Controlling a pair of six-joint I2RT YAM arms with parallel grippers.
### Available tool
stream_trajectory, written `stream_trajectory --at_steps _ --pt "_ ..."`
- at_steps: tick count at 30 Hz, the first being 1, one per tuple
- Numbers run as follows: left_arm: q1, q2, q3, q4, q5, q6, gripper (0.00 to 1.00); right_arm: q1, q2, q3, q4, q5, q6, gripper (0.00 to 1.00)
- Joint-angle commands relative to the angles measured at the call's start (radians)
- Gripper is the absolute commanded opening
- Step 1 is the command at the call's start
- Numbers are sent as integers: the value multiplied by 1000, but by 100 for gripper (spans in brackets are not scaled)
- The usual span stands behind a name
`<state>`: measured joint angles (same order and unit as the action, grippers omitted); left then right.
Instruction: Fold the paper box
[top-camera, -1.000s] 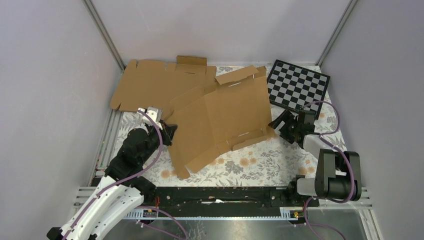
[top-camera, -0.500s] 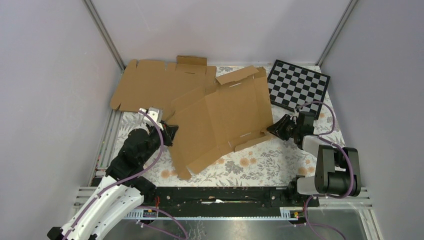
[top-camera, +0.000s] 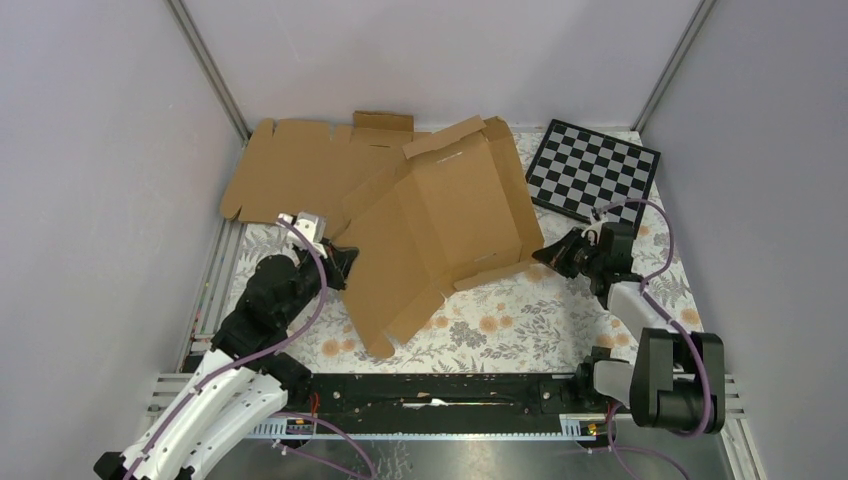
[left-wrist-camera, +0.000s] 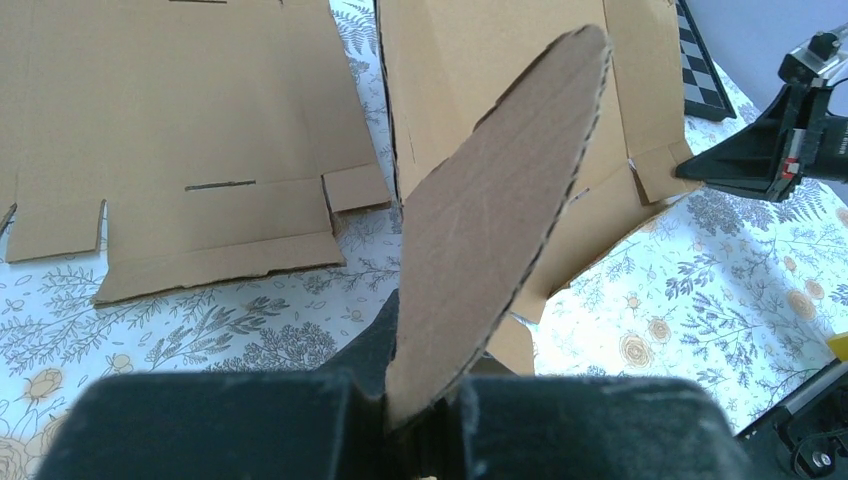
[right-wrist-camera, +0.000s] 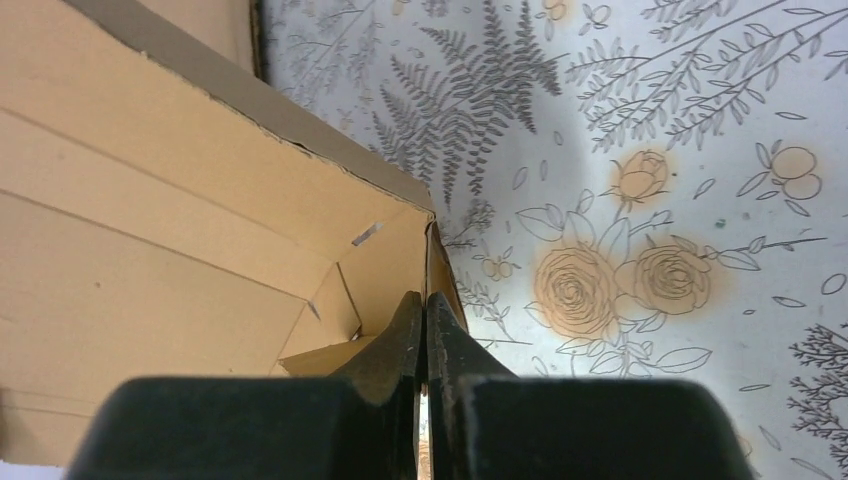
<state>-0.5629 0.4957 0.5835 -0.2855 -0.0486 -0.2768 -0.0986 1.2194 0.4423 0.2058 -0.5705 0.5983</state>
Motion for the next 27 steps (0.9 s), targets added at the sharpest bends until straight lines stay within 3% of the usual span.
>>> stream_trajectory --at_steps 1,5,8,15,23,27 --pt "-5 49 85 27 44 34 0 22 -84 4 -14 -35 21 0" --pt "-4 80 123 61 98 16 0 54 -106 -11 -7 -5 70 0" --pt "-5 108 138 130 162 -38 0 89 -117 -51 91 30 182 0" --pt "-5 178 163 279 240 -125 0 283 -140 -77 181 171 319 0" --pt "-6 207 129 434 389 -183 0 310 -107 -135 217 371 555 0" --pt "-7 192 134 472 445 -185 0 335 -103 -102 153 446 663 0"
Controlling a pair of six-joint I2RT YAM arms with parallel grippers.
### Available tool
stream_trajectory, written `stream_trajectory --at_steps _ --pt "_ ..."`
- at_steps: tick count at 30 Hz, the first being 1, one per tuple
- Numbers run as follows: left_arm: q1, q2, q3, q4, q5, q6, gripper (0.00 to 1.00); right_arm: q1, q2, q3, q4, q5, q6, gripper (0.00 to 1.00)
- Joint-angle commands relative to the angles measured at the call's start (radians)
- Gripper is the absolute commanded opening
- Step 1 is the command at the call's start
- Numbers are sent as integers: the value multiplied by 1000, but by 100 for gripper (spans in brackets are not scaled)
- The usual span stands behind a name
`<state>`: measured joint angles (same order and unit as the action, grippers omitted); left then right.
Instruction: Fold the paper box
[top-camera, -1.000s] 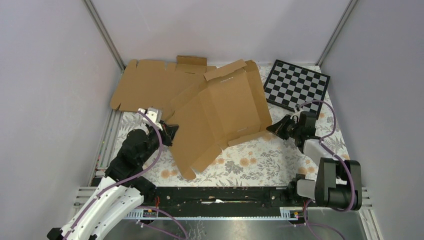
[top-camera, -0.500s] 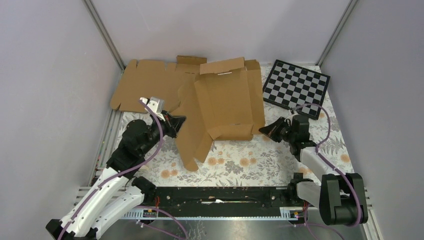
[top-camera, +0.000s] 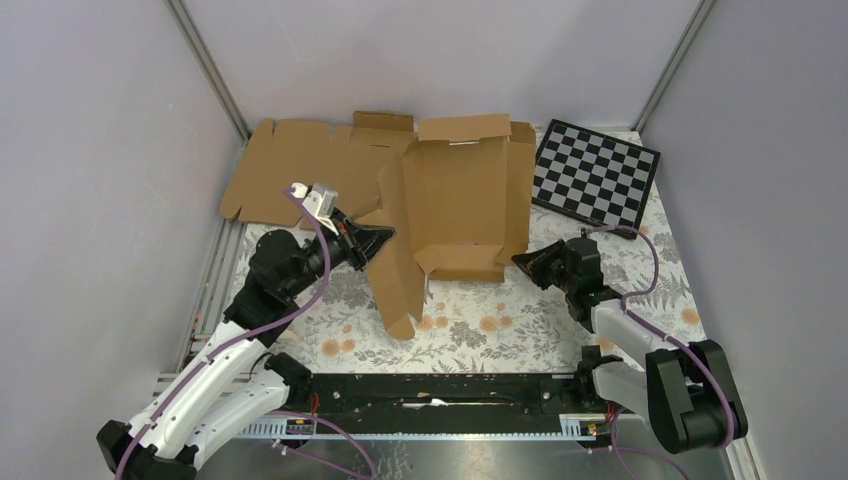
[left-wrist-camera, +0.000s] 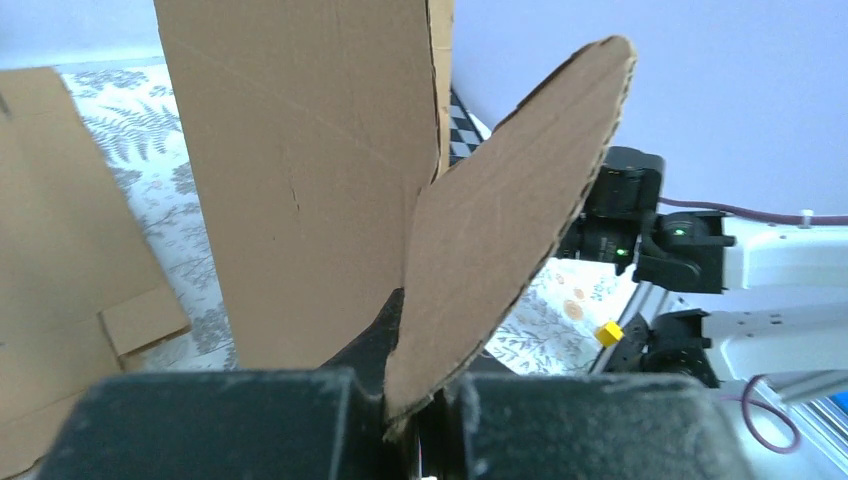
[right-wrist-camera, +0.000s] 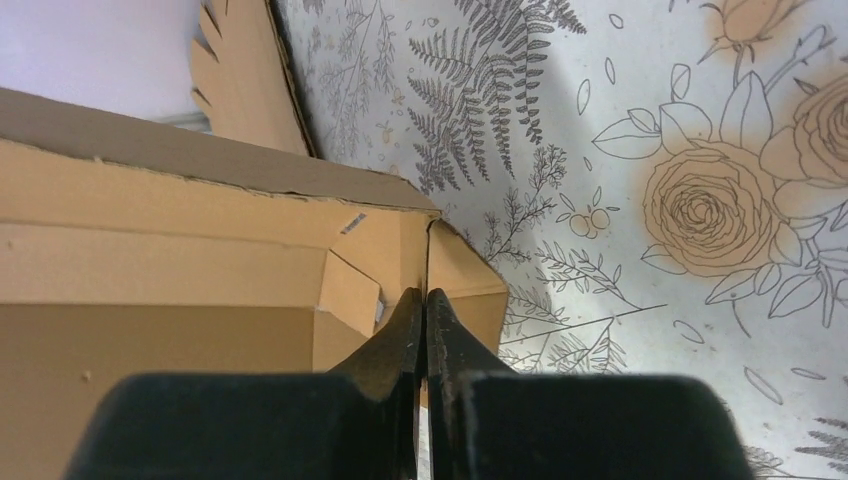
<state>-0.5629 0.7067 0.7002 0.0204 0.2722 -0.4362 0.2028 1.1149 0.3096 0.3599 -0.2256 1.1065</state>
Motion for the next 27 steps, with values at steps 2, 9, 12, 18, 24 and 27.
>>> stream_trajectory --at_steps 2,9,12,18,24,27 --pt "-8 -23 20 174 143 -30 0 64 -2 43 -17 153 179 0" --pt "-7 -36 -47 319 144 -163 0 160 -20 -2 -44 367 215 0" --pt "-7 -35 -75 401 151 -229 0 184 -10 -74 23 422 243 0" --pt "-8 -57 -98 405 129 -242 0 218 55 -109 77 430 239 0" --pt "-16 -61 -137 379 144 -224 0 248 49 -118 81 421 230 0" --pt "-32 -53 -134 316 142 -170 0 265 73 -78 78 404 163 4"
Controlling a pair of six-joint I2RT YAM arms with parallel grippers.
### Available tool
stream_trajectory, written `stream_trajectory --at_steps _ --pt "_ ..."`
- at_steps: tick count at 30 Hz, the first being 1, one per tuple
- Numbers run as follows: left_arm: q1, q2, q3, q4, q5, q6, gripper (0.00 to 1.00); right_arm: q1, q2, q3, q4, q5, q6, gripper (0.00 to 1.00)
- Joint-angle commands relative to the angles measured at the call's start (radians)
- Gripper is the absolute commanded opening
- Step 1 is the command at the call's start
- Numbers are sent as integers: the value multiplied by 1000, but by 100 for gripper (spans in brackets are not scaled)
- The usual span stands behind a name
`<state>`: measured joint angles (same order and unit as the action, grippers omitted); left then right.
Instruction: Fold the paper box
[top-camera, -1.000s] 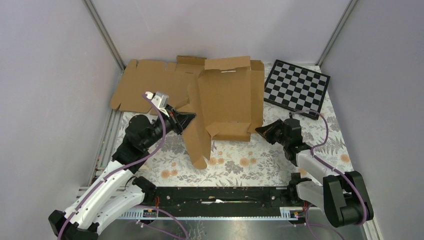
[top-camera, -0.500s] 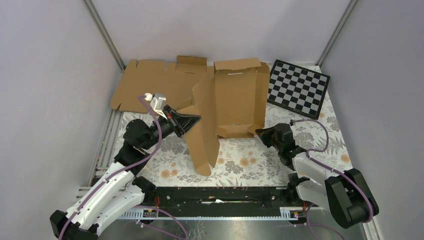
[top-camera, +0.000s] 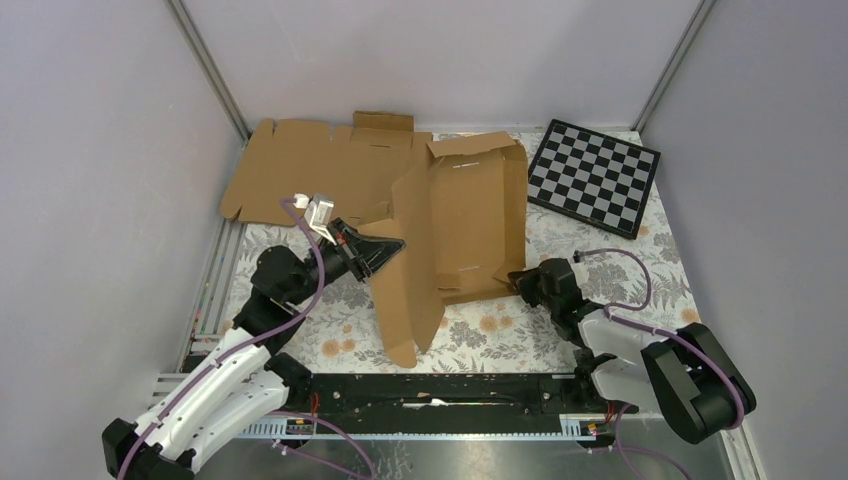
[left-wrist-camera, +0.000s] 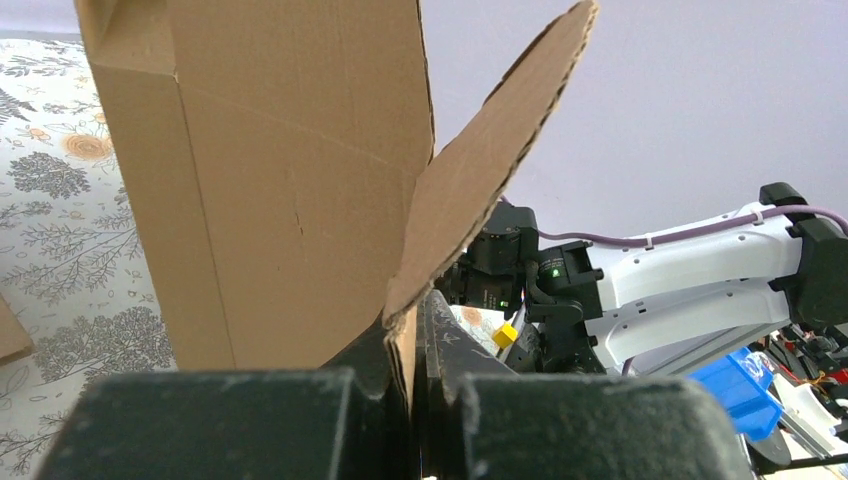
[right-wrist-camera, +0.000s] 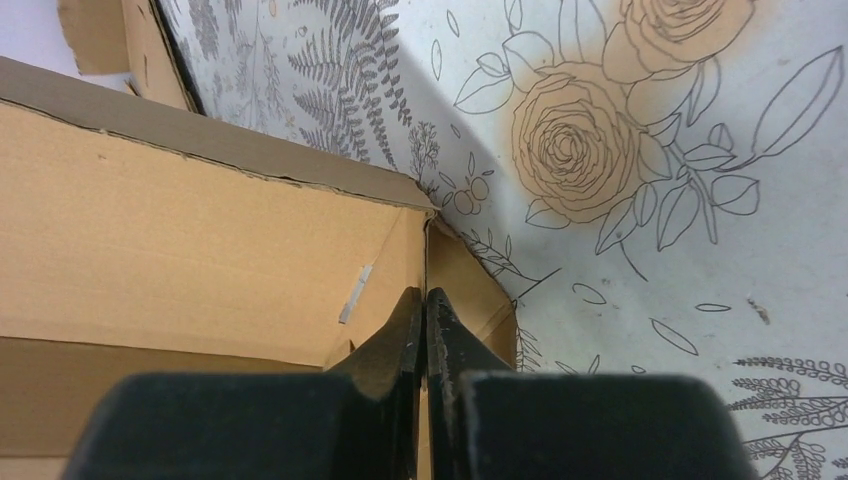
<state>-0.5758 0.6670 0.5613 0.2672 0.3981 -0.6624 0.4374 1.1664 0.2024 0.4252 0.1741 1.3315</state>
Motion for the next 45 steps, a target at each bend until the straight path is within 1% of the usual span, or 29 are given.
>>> stream_trajectory --at_steps 1,2,6,8,18,20,23,27,29,31,34,38,40,45 --pt "-25 -8 8 53 20 70 0 32 41 51 -10 -3 -86 5" --pt "-31 0 11 44 26 81 0 32 59 61 -24 -11 -97 5" --pt "-50 26 27 22 49 107 0 32 127 34 43 -44 -76 4" --pt "-59 32 35 9 48 122 0 32 161 40 46 -59 -71 4" --pt "-73 32 65 -90 52 198 0 32 250 80 79 -170 -109 12" --pt "-73 25 66 -100 50 201 0 32 260 83 81 -171 -122 14" --pt "-73 15 77 -126 42 212 0 32 259 67 87 -156 -134 19" --pt "-73 11 105 -179 25 251 0 32 236 72 60 -100 -183 21" --pt "-73 11 117 -204 22 272 0 32 215 85 20 -80 -224 27" --pt "-73 12 128 -221 22 290 0 32 190 90 -9 -58 -259 31" --pt "-73 15 136 -238 19 308 0 31 146 85 -37 -23 -283 38" --pt "-72 14 144 -253 8 322 0 31 105 83 -61 -13 -304 41" --pt "-73 13 150 -265 0 334 0 31 90 93 -89 -19 -315 47" --pt "-73 11 163 -313 -28 370 0 31 31 130 -188 -24 -376 66"
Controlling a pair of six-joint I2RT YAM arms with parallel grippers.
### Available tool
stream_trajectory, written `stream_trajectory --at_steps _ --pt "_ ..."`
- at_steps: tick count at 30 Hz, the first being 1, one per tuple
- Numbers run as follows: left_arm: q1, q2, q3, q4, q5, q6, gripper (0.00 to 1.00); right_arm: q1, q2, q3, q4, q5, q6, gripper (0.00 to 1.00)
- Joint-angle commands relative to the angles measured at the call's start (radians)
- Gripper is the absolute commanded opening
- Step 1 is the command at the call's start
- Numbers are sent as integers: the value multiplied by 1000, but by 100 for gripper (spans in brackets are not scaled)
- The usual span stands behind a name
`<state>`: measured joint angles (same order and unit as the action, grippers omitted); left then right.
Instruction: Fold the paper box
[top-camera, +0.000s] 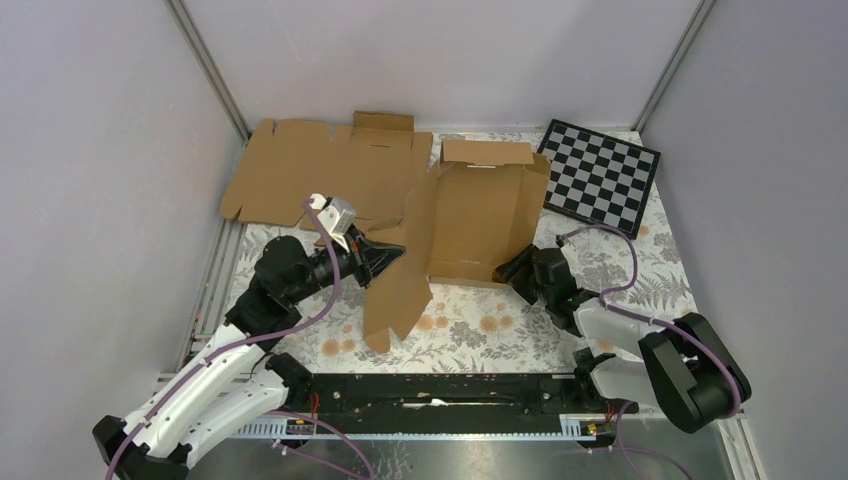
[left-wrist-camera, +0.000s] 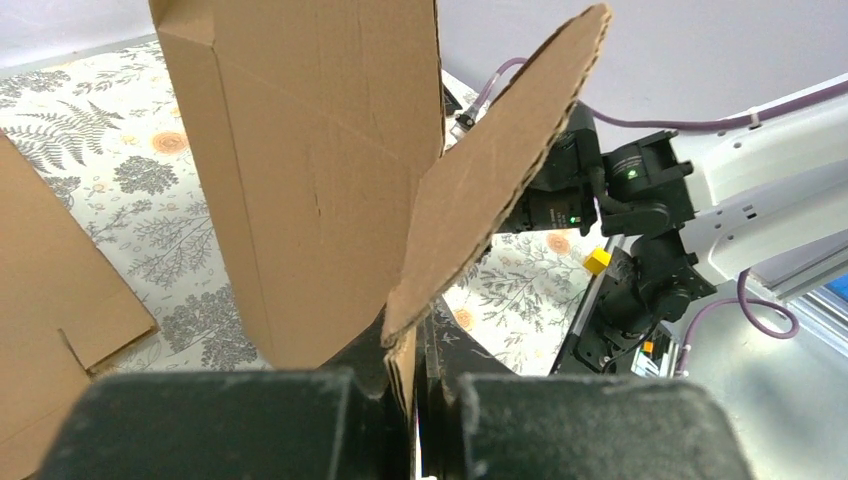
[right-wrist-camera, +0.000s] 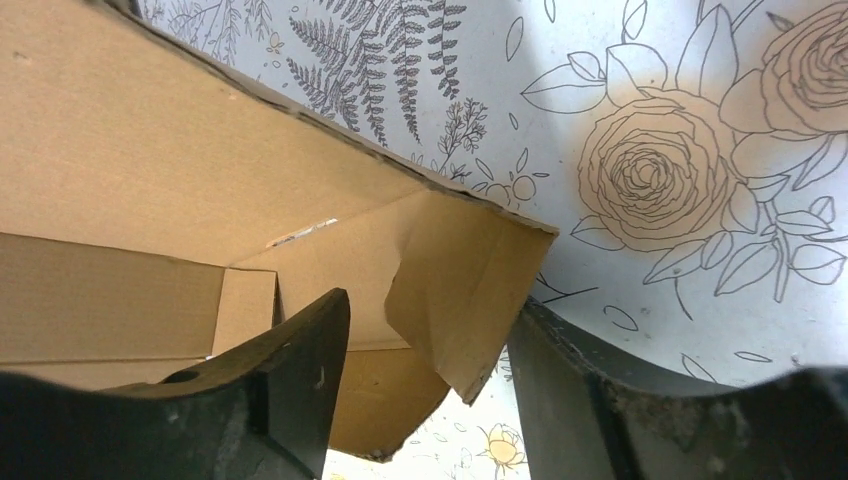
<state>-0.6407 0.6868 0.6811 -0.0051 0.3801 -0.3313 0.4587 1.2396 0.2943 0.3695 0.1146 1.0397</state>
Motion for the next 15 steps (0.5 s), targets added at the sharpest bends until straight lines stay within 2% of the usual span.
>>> stream_trajectory --at_steps 1,6,11,15 --pt "-8 -8 46 -47 -16 47 0 8 -55 43 -149 36 -101 68" --pt "-8 -11 61 -69 -28 70 0 -19 -89 80 -222 -27 -178 78" --pt "-8 -12 84 -111 -49 107 0 -57 -115 135 -339 -60 -249 99" --pt "-8 -17 102 -137 -72 139 0 -130 -133 170 -429 -163 -335 100"
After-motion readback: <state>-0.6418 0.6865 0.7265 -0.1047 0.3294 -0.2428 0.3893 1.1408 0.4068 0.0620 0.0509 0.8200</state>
